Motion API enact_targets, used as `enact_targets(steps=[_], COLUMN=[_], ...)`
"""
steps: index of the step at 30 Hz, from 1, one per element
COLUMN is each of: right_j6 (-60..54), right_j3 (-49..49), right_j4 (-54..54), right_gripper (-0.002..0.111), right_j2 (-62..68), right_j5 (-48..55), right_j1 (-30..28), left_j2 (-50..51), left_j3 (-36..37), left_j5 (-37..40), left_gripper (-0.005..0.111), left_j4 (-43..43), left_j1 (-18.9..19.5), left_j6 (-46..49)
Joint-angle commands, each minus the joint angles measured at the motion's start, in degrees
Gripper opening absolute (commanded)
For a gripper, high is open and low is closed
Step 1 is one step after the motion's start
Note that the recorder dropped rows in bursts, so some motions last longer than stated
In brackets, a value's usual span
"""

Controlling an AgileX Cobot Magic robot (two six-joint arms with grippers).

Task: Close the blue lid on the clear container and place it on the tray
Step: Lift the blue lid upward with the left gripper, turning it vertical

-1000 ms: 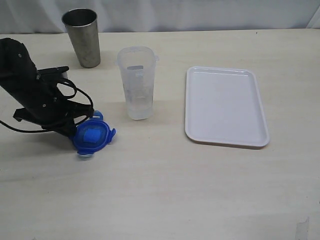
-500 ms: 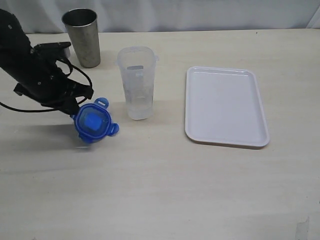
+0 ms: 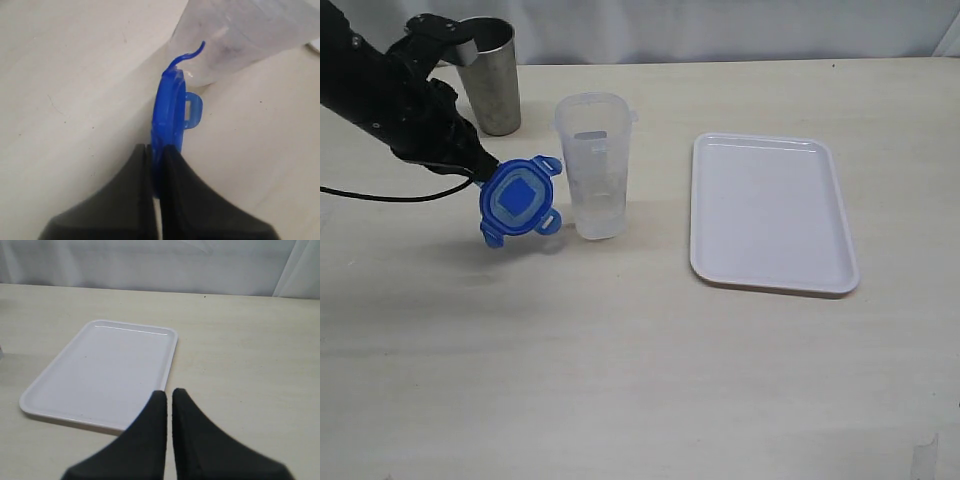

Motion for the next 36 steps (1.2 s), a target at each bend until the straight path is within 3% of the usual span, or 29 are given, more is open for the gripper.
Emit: enact_targets(steps=[1, 23, 29, 36], right_j6=[0.24, 0.24, 0.24, 0.24], right_j3=[0.09, 0.09, 0.09, 0.09], right_j4=[-0.18, -0.18, 0.06, 0.06], right_gripper=[0.004, 0.004, 0.004, 0.004], right_j2=[-0.24, -0.24, -0.24, -0.24], right_j5=[-0.08, -0.08, -0.08, -0.08], right_j1=[-0.18, -0.18, -0.18, -0.18], left_j2=[-0.73, -0.73, -0.73, -0.73], left_j3=[-0.48, -0.48, -0.48, -0.48], left_j5=[-1.67, -31.71, -39.71, -50.06], left_gripper=[0.0, 0.0, 0.0, 0.0], left_j4=[-1.36, 3.71, 4.39, 18.02], left_j1=[-0.24, -0.62, -4.64, -9.32], left_j6=[2.86, 5.83, 7.71, 7.71])
